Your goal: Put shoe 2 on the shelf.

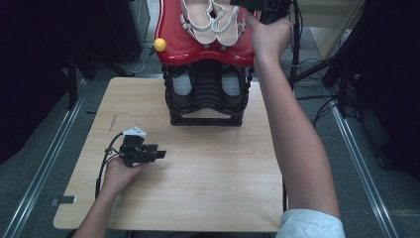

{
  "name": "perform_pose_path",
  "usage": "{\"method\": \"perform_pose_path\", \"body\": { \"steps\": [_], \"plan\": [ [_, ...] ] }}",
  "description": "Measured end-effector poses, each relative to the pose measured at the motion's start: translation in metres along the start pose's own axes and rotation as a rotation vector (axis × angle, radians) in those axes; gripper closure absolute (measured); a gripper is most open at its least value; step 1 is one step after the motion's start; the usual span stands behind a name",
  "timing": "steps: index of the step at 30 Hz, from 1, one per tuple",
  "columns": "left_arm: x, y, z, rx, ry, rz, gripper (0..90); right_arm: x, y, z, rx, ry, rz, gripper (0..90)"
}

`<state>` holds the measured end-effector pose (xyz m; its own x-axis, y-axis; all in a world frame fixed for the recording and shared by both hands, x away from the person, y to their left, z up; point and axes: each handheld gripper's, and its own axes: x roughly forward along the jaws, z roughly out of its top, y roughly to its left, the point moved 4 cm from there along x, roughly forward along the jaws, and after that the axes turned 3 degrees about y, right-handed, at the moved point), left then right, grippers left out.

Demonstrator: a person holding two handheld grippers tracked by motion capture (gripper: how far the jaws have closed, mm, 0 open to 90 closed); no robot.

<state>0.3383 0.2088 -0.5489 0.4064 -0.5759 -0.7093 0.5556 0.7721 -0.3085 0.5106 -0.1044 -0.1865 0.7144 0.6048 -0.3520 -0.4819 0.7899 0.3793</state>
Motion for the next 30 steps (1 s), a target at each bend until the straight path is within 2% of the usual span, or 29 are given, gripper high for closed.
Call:
{"method": "perform_pose_path", "body": {
  "steps": [14, 18, 21, 26, 30],
  "plan": [
    [-0.001, -0.001, 0.001, 0.008, -0.010, 0.004, 47.4, -0.019, -0.040, -0.009, 0.015, -0.009, -0.039, 52.8],
    [-0.002, 0.000, 0.001, 0.010, -0.012, 0.003, 47.3, -0.024, -0.051, -0.014, 0.003, -0.012, -0.049, 52.4],
    [-0.002, 0.000, 0.001, 0.010, -0.012, 0.006, 47.3, -0.029, -0.059, -0.020, -0.028, -0.020, -0.065, 52.3],
    [-0.002, 0.000, 0.001, 0.013, -0.004, 0.004, 47.3, -0.035, -0.072, -0.029, -0.009, -0.024, -0.062, 52.2],
    [-0.002, 0.000, 0.001, 0.014, -0.010, 0.006, 47.2, -0.040, -0.081, -0.036, -0.027, -0.017, -0.083, 51.6]
  ]
}}
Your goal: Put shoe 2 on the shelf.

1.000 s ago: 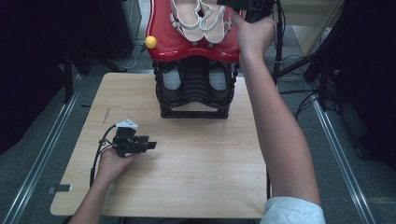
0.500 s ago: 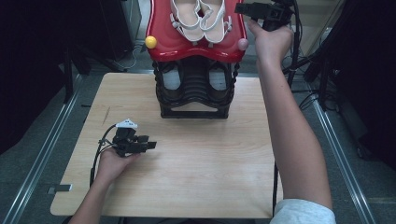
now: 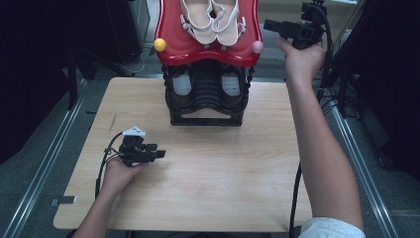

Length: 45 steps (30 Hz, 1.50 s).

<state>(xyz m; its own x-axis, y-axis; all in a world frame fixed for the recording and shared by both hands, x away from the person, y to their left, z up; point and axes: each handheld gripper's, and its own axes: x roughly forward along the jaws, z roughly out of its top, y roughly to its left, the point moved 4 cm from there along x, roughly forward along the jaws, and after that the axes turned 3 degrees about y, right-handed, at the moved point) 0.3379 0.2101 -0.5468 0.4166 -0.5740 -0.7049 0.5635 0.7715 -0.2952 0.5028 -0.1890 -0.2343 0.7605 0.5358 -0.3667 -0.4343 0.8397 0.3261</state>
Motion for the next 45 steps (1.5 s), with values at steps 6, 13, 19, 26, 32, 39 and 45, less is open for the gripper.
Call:
{"method": "perform_pose_path", "body": {
  "steps": [6, 13, 19, 26, 32, 39, 45],
  "plan": [
    [0.000, 0.000, 0.000, 0.001, 0.001, 0.000, 47.1, -0.006, -0.011, -0.015, 0.009, 0.003, 0.009, 51.1],
    [0.001, -0.001, 0.000, 0.005, 0.000, 0.000, 47.0, -0.009, -0.021, -0.034, -0.003, 0.014, -0.002, 50.8],
    [0.005, -0.004, 0.004, 0.008, 0.002, -0.015, 46.5, -0.011, -0.027, -0.052, 0.022, 0.016, 0.024, 50.7],
    [0.010, -0.010, 0.007, 0.017, 0.004, -0.040, 45.3, -0.014, -0.031, -0.075, 0.029, 0.014, 0.037, 50.1],
    [0.012, -0.010, 0.008, 0.023, 0.001, -0.042, 45.1, -0.017, -0.036, -0.094, 0.018, 0.021, 0.030, 49.8],
    [0.013, -0.013, 0.008, 0.025, 0.003, -0.044, 44.9, -0.018, -0.040, -0.120, 0.017, 0.040, 0.040, 49.3],
    [0.013, -0.013, 0.008, 0.025, 0.003, -0.043, 44.8, -0.016, -0.040, -0.144, 0.015, 0.066, 0.061, 49.1]
  ]
}}
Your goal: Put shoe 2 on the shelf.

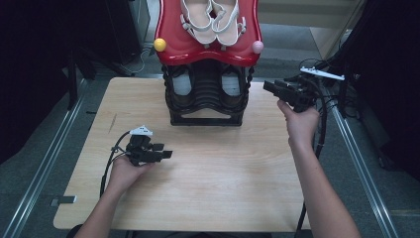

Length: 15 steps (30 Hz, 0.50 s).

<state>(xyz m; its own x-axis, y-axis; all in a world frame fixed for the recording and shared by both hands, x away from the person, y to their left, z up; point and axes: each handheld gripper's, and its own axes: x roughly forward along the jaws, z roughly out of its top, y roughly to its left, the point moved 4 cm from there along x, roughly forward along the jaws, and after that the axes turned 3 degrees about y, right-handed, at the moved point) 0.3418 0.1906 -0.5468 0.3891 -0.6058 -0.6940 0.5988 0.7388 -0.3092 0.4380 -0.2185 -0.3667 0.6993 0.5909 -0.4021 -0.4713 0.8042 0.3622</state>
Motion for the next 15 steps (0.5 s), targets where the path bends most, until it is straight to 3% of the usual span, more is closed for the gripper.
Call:
{"method": "perform_pose_path", "body": {
  "steps": [6, 15],
  "plan": [
    [0.000, 0.000, 0.000, 0.003, 0.004, 0.000, 44.7, 0.004, -0.002, -0.027, 0.010, 0.027, 0.023, 48.5],
    [0.001, 0.000, -0.001, 0.008, 0.013, 0.005, 44.6, 0.010, -0.015, -0.066, 0.064, 0.057, 0.054, 48.4]
  ]
}}
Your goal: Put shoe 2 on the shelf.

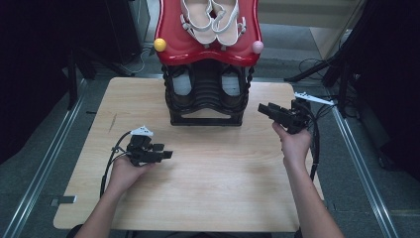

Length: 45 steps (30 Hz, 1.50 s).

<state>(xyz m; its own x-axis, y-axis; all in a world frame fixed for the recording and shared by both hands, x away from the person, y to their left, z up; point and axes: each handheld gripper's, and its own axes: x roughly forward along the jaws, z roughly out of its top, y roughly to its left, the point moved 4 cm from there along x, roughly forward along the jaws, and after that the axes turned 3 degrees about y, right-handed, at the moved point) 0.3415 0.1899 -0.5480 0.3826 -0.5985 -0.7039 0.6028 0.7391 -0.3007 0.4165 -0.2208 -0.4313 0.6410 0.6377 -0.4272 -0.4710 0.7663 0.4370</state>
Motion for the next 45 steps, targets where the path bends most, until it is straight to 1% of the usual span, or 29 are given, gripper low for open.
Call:
{"method": "perform_pose_path", "body": {
  "steps": [3, 6, 9, 12, 14, 16, 20, 23, 25, 26, 28, 31, 33, 39, 41, 45],
  "plan": [
    [0.000, 0.000, 0.000, 0.001, -0.001, 0.002, 44.6, 0.003, -0.003, -0.010, -0.005, 0.010, -0.002, 47.9],
    [0.000, 0.000, 0.000, 0.000, -0.003, 0.001, 44.5, 0.006, -0.003, -0.019, -0.021, 0.026, -0.005, 46.9],
    [0.000, 0.000, 0.000, -0.001, -0.003, 0.003, 44.4, 0.008, -0.003, -0.029, -0.023, 0.037, 0.003, 46.0],
    [0.001, 0.000, 0.000, -0.002, -0.001, 0.004, 43.8, 0.011, -0.003, -0.039, -0.044, 0.051, 0.005, 45.1],
    [0.001, 0.000, 0.000, -0.003, 0.002, 0.002, 43.0, 0.012, -0.003, -0.046, -0.046, 0.061, 0.016, 44.7],
    [0.001, 0.001, 0.000, -0.005, 0.002, 0.002, 42.4, 0.012, -0.005, -0.051, -0.040, 0.050, 0.028, 44.7],
    [0.001, 0.001, 0.000, -0.003, 0.004, 0.001, 41.8, 0.012, -0.009, -0.063, -0.017, 0.043, 0.036, 44.7],
    [0.002, 0.001, 0.000, -0.003, 0.003, 0.002, 41.6, 0.014, -0.014, -0.071, -0.012, 0.053, 0.036, 43.5],
    [0.002, 0.001, 0.000, 0.001, 0.001, 0.004, 41.5, 0.016, -0.015, -0.076, -0.009, 0.057, 0.049, 41.6],
    [0.002, 0.001, 0.000, 0.006, 0.000, 0.007, 41.4, 0.016, -0.016, -0.079, -0.008, 0.069, 0.046, 40.7],
    [0.001, 0.002, 0.000, 0.008, -0.003, 0.011, 41.3, 0.018, -0.017, -0.085, -0.028, 0.085, 0.038, 39.6],
    [0.001, 0.003, 0.000, 0.009, -0.005, 0.013, 41.0, 0.020, -0.018, -0.091, -0.033, 0.089, 0.038, 38.2],
    [0.002, 0.003, 0.000, 0.009, -0.003, 0.017, 40.7, 0.021, -0.017, -0.094, -0.013, 0.088, 0.057, 37.2],
    [0.003, 0.002, 0.000, -0.004, -0.009, 0.007, 39.4, 0.031, -0.013, -0.101, -0.055, 0.104, 0.067, 36.6],
    [0.003, 0.002, 0.000, -0.006, -0.011, 0.008, 39.1, 0.034, -0.012, -0.103, -0.066, 0.113, 0.059, 36.7],
    [0.003, 0.000, 0.000, 0.000, -0.014, 0.010, 39.1, 0.041, -0.011, -0.109, -0.069, 0.145, 0.062, 36.8]
  ]
}}
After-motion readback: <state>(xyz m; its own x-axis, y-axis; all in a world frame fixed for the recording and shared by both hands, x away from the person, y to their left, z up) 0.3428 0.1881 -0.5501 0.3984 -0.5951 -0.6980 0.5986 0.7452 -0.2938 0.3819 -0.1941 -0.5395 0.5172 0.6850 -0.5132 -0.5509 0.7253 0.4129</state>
